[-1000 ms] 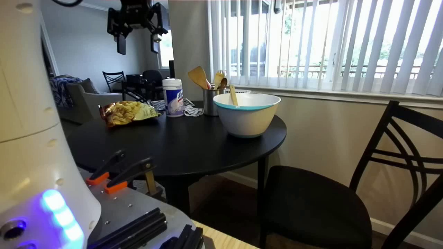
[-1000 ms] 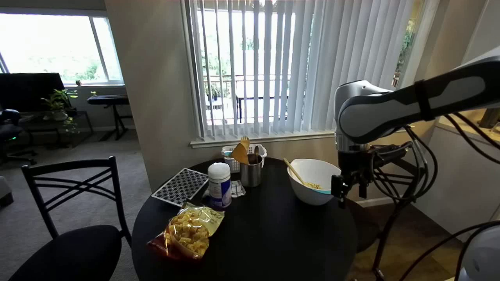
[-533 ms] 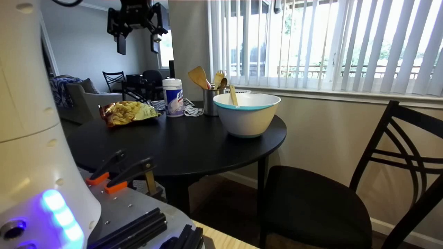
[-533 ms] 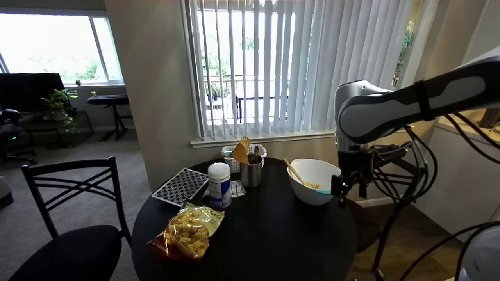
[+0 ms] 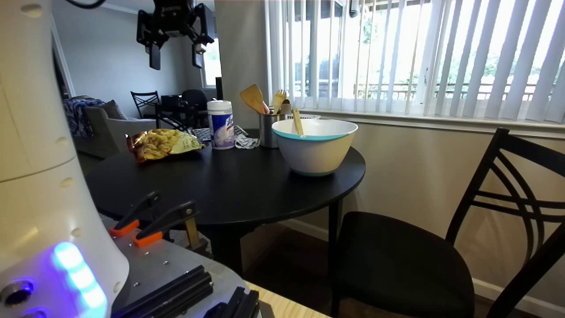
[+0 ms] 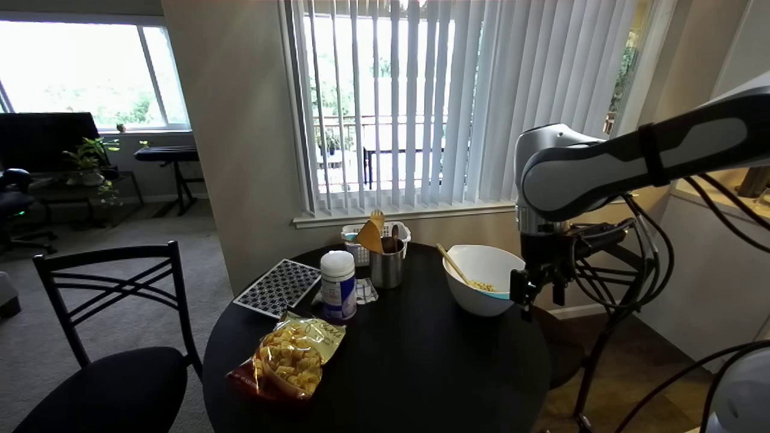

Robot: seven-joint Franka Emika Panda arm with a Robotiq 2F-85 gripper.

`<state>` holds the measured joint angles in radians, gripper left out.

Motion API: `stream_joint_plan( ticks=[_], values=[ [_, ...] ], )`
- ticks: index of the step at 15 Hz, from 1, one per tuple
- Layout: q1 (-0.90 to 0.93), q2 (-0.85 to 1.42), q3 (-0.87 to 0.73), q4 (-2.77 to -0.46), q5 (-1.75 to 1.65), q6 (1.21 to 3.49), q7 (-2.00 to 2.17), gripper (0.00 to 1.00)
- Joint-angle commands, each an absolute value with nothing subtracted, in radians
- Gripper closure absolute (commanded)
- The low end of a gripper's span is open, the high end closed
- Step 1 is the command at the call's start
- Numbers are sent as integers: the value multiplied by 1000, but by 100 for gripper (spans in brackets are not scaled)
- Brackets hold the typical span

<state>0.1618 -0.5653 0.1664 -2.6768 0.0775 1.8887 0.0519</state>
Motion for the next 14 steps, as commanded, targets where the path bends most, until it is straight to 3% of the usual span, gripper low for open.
stream_joint_plan(
  ticks=[1, 14],
  values=[
    [167, -565, 162, -2675, 75, 1886, 54, 0],
    [160, -525, 176, -2647, 49, 1912, 65, 0]
  ],
)
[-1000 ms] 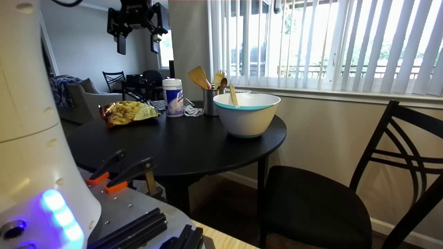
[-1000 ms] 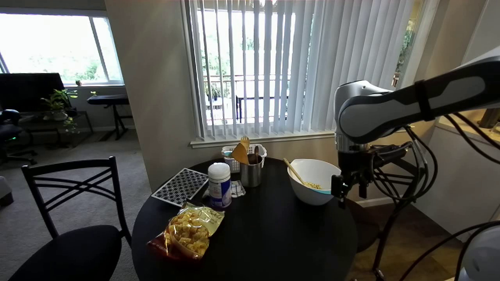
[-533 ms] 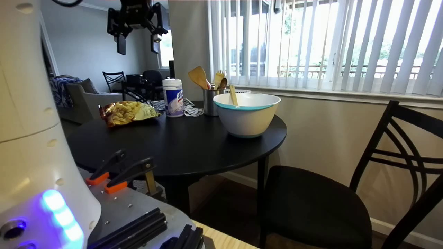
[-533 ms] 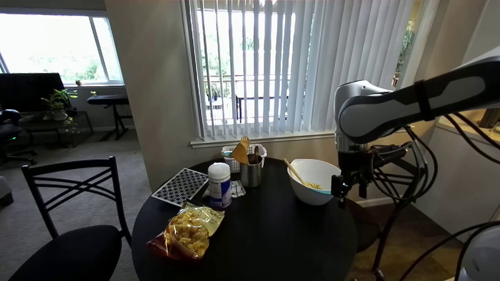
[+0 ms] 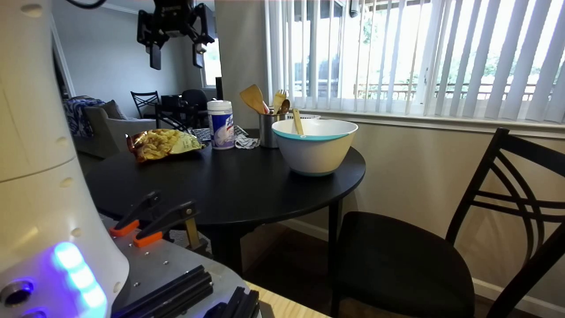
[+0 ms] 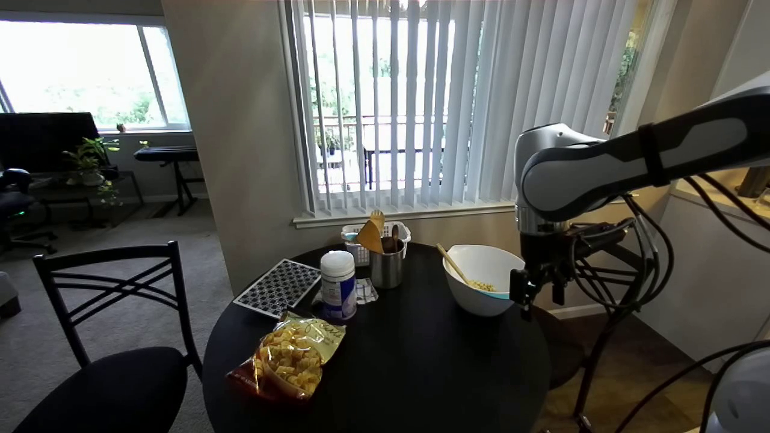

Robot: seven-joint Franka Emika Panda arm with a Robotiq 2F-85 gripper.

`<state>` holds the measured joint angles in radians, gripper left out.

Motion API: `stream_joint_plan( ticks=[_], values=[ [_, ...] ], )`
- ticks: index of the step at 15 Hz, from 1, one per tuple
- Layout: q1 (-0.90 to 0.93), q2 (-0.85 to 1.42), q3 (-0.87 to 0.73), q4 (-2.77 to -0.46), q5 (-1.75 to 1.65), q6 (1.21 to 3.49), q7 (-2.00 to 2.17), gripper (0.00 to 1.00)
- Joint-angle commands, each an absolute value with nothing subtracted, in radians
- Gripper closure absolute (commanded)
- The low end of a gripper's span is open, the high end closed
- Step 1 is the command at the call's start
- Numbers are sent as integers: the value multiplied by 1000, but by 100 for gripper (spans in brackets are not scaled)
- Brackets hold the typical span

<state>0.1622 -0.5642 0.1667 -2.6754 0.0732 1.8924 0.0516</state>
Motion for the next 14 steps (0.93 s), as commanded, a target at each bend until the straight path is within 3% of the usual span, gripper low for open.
stream_joint_plan(
  ticks=[1, 14],
  values=[
    [156, -512, 178, -2634, 39, 1929, 71, 0],
    [106, -276, 245, -2390, -241, 1975, 314, 0]
  ],
)
